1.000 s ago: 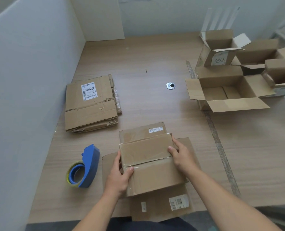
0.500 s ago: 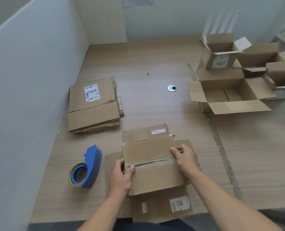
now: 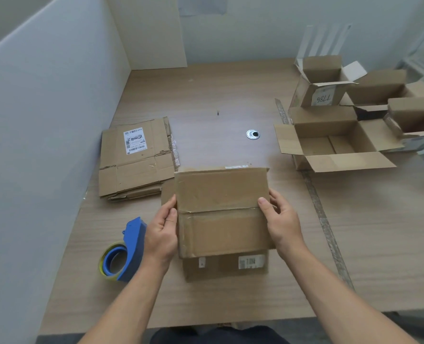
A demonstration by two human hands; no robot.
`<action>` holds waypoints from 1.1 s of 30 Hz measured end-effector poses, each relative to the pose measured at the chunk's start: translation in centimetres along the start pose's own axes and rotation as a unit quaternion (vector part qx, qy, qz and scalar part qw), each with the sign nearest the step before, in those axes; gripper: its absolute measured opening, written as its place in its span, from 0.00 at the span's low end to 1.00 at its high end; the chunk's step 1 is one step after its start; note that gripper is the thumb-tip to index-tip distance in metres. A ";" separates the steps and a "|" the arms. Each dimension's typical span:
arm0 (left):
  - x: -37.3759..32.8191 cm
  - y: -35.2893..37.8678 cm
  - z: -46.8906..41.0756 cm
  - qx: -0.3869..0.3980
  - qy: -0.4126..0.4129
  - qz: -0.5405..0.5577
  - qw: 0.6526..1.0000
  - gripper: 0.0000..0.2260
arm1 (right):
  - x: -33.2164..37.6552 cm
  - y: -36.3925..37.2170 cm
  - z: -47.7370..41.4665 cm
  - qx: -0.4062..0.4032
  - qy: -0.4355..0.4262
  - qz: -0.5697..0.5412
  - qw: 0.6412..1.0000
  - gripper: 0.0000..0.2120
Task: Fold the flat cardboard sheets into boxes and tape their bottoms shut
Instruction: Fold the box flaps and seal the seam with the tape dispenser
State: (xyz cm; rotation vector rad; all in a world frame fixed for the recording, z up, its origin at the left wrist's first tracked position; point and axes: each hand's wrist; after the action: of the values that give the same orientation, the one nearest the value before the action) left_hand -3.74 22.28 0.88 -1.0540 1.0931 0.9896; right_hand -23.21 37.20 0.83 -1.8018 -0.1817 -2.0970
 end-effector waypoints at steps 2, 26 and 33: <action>-0.6 0.0 0.0 0.003 -0.005 0.018 1.000 0.13 | 1.0 -0.3 -0.1 0.040 -0.015 0.002 0.999 0.21; -4.0 0.2 -1.0 -0.007 0.081 0.006 0.997 0.27 | 5.5 0.5 -0.4 0.050 -0.008 0.041 0.998 0.26; -4.8 0.1 -2.0 0.041 0.097 0.051 0.993 0.26 | 7.6 -0.2 -0.2 0.061 0.055 -0.047 0.996 0.19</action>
State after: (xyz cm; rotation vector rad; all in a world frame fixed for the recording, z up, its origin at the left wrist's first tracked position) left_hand -5.11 19.95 5.31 -1.0512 1.3480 0.9282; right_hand -24.33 35.89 8.27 -1.6320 -0.3616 -2.1921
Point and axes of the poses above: each hand's wrist, its own z-axis away from the middle knuckle, its own y-axis out of the palm, x = y × z, and after that the axes turned 12 degrees about -x, right-handed
